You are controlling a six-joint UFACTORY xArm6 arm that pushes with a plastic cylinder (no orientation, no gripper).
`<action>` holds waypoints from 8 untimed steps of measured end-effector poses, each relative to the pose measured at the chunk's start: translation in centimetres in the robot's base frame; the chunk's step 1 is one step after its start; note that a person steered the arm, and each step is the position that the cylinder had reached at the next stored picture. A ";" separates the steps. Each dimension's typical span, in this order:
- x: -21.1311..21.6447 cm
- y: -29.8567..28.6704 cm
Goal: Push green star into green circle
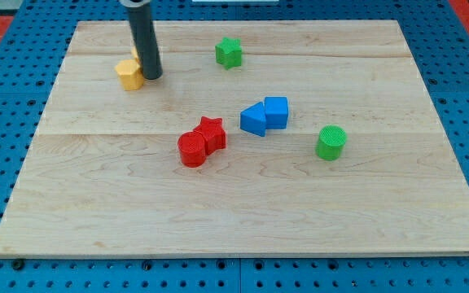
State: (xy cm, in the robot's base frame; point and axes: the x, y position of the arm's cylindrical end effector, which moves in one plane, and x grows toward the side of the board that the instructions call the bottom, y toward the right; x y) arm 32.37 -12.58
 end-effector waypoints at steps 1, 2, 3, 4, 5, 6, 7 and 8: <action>0.5 12.3; -2.6 6.5; -7.6 4.2; -5.7 14.9; 1.5 21.2; -3.3 16.1; 0.4 16.1; 4.3 21.6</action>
State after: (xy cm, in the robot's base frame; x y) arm 36.72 9.07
